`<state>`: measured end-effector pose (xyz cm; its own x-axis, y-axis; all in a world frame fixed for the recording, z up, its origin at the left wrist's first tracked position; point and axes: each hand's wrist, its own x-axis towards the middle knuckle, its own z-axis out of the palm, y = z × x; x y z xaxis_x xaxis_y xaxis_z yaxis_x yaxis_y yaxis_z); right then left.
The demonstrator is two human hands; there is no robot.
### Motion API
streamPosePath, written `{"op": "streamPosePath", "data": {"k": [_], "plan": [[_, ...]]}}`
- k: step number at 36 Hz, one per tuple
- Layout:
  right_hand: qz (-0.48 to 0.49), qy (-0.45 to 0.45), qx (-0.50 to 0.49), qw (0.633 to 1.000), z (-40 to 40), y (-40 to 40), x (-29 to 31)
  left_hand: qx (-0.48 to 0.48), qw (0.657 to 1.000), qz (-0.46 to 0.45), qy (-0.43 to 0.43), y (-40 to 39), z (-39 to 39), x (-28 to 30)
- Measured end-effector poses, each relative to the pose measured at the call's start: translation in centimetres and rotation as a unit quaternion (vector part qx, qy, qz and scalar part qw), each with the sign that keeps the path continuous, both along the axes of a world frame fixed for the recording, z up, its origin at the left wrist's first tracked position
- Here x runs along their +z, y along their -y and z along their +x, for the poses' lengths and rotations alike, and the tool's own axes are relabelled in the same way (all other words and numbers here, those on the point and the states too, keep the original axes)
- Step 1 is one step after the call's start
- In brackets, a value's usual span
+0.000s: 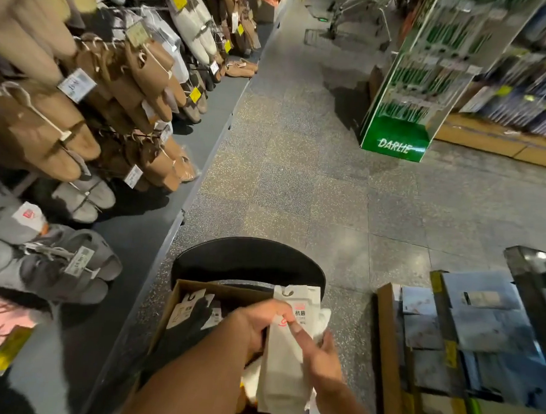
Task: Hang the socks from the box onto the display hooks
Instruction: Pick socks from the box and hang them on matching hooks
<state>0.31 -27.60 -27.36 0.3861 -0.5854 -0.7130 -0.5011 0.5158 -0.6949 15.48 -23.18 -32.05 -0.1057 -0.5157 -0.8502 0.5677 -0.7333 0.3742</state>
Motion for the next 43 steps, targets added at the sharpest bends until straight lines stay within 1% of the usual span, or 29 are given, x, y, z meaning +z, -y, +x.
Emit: {"op": "streamPosePath", "data": {"k": [1, 3, 5, 8, 9, 11, 12, 15, 17, 18, 19, 20, 21, 22, 23, 24, 25, 26, 28, 29, 30, 32, 33, 34, 36, 38, 40, 41, 43], "plan": [[0.003, 0.015, 0.01, 1.0, 0.1, 0.3, 1.0, 0.014, 1.0, -0.006, -0.012, -0.1, 0.1, 0.6], [-0.004, 0.051, 0.03, 0.998, 0.3, 0.6, 2.1, 0.036, 0.999, -0.01, 0.003, -0.6, 0.1, 2.6], [0.008, 0.087, 0.069, 0.994, 1.1, 0.8, 3.1, 0.085, 0.996, -0.038, -0.01, -1.4, 0.1, 4.1], [0.052, 0.142, 0.098, 0.984, 2.8, 0.0, 4.3, 0.163, 0.983, -0.083, -0.002, -2.7, 0.3, 6.7], [0.05, 0.148, 0.106, 0.982, 3.5, -0.3, 5.1, 0.188, 0.978, -0.093, -0.002, -3.2, 0.8, 7.4], [0.031, 0.162, 0.154, 0.974, 4.9, -1.0, 5.9, 0.24, 0.966, -0.097, 0.024, -4.7, 1.5, 9.8], [0.025, 0.165, 0.171, 0.971, 5.7, -1.5, 6.8, 0.259, 0.959, -0.105, 0.052, -5.6, 1.8, 11.0], [0.029, 0.179, 0.222, 0.958, 8.1, -3.4, 9.5, 0.306, 0.937, -0.141, 0.092, -10.1, 2.2, 14.9], [0.03, 0.188, 0.264, 0.946, 9.7, -5.9, 11.8, 0.362, 0.912, -0.142, 0.131, -14.0, 1.7, 17.0], [0.052, 0.192, 0.286, 0.937, 10.4, -7.2, 12.7, 0.385, 0.9, -0.142, 0.146, -15.7, 1.5, 17.8], [0.048, 0.173, 0.31, 0.934, 11.2, -8.8, 13.8, 0.414, 0.886, -0.131, 0.164, -17.5, 1.2, 18.9], [0.028, 0.161, 0.349, 0.923, 11.9, -10.5, 14.6, 0.446, 0.864, -0.124, 0.196, -19.5, 0.9, 19.9], [0.011, 0.162, 0.381, 0.91, 13.1, -12.0, 14.3, 0.473, 0.842, -0.113, 0.233, -21.7, 0.7, 20.6], [-0.001, 0.178, 0.417, 0.891, 13.7, -13.9, 15.3, 0.502, 0.815, -0.108, 0.269, -23.9, 0.3, 21.7], [0.012, 0.185, 0.449, 0.874, 14.4, -16.3, 16.1, 0.521, 0.794, -0.1, 0.297, -26.3, -0.3, 22.5], [0.009, 0.2, 0.473, 0.858, 14.5, -18.9, 17.6, 0.551, 0.769, -0.099, 0.309, -28.7, -0.7, 23.1], [0.014, 0.207, 0.487, 0.848, 14.2, -21.5, 19.5, 0.576, 0.751, -0.1, 0.306, -31.3, -1.0, 23.6], [0.015, 0.23, 0.504, 0.833, 13.5, -24.4, 21.6, 0.603, 0.726, -0.113, 0.312, -33.5, -1.8, 24.8], [0.01, 0.267, 0.519, 0.812, 12.8, -29.8, 23.8, 0.623, 0.688, -0.149, 0.34, -38.2, -3.5, 26.4], [0.009, 0.286, 0.526, 0.801, 12.4, -32.5, 24.5, 0.632, 0.673, -0.14, 0.356, -40.6, -4.4, 27.1], [0.024, 0.302, 0.538, 0.787, 11.8, -35.0, 25.0, 0.648, 0.651, -0.128, 0.373, -42.8, -5.4, 27.8], [0.065, 0.326, 0.562, 0.758, 10.8, -39.7, 25.9, 0.679, 0.622, -0.126, 0.369, -47.6, -7.0, 28.0], [0.073, 0.327, 0.563, 0.755, 10.3, -42.0, 26.3, 0.685, 0.616, -0.116, 0.373, -50.0, -7.7, 27.7], [0.093, 0.329, 0.565, 0.751, 9.7, -44.4, 26.9, 0.702, 0.595, -0.099, 0.379, -52.1, -8.5, 27.8], [0.115, 0.337, 0.58, 0.733, 8.7, -48.5, 26.8, 0.716, 0.567, -0.105, 0.393, -56.1, -10.0, 27.9], [0.125, 0.327, 0.585, 0.732, 7.4, -52.2, 27.2, 0.719, 0.55, -0.109, 0.411, -59.7, -11.8, 28.1], [0.137, 0.331, 0.59, 0.723, 6.3, -55.9, 27.3, 0.74, 0.529, -0.123, 0.396, -62.8, -13.9, 29.2], [0.135, 0.341, 0.595, 0.715, 5.1, -57.6, 28.0, 0.742, 0.518, -0.123, 0.407, -64.8, -14.5, 29.0], [0.141, 0.343, 0.602, 0.707, 3.4, -60.7, 28.9, 0.741, 0.489, -0.091, 0.451, -67.7, -15.9, 29.6]]}}
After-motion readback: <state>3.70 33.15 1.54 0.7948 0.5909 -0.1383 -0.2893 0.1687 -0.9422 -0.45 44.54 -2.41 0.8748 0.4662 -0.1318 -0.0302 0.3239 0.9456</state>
